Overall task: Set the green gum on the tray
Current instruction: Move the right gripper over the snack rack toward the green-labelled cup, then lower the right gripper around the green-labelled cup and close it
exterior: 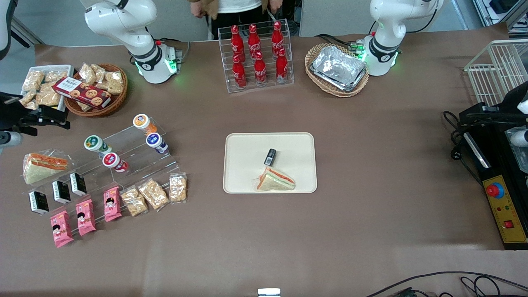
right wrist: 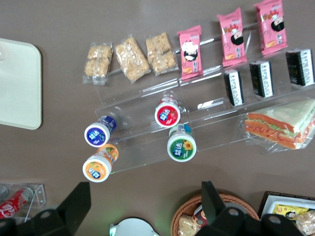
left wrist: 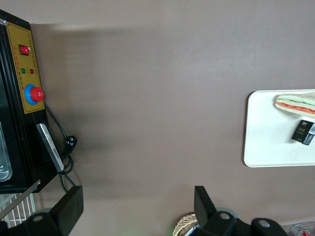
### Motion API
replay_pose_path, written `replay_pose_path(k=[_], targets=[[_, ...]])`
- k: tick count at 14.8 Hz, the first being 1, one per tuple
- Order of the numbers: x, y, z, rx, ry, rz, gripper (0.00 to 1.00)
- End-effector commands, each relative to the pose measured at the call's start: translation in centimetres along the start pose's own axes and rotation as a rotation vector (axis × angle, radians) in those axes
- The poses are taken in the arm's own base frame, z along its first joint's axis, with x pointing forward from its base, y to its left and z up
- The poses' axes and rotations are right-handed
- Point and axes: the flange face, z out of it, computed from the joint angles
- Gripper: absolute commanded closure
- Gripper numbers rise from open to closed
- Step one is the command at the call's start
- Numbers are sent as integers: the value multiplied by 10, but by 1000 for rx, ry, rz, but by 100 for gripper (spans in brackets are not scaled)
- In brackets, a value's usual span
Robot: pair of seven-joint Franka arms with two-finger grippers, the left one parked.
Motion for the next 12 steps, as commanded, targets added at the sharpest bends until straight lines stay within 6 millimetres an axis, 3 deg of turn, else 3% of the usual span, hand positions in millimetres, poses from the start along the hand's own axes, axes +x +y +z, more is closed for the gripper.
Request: replay_pose_path(k=[1,6,12], targets=[[-16,6,18,3,-31,-17,0],[-35,12,48,-10,1,-25,0],[-32,16,105,-32,11,-32,0]])
